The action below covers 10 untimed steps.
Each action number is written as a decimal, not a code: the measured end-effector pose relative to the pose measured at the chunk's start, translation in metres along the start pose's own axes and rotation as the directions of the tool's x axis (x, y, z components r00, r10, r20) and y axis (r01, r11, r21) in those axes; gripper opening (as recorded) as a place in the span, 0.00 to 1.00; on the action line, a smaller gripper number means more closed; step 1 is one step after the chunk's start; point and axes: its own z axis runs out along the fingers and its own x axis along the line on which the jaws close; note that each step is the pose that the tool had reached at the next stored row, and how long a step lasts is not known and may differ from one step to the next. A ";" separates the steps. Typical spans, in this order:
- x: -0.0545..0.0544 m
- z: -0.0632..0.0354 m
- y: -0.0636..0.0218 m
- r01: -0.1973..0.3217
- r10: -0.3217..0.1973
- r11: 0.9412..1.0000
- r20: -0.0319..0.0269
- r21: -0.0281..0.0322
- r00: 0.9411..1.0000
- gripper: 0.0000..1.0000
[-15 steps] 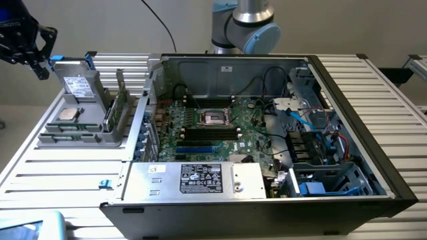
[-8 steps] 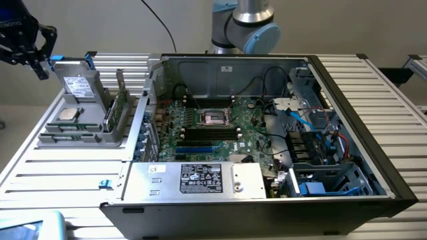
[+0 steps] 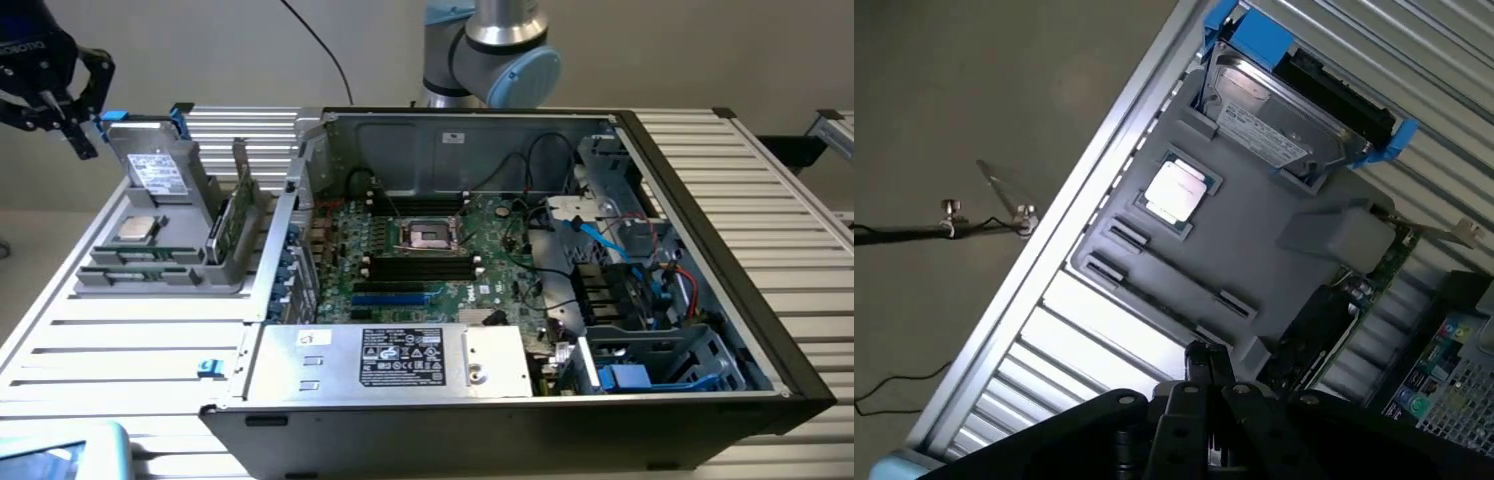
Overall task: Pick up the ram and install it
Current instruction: 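Pick up the ram and move it above insertion slot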
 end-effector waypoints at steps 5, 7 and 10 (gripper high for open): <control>0.000 0.0000 0.0000 0.090 -0.090 0.996 -0.002 -0.002 0.996 0.11; 0.000 0.0000 0.0000 0.125 -0.125 0.992 -0.002 -0.002 0.992 0.11; 0.000 0.0000 0.0000 0.180 -0.180 0.984 -0.003 -0.004 0.984 0.11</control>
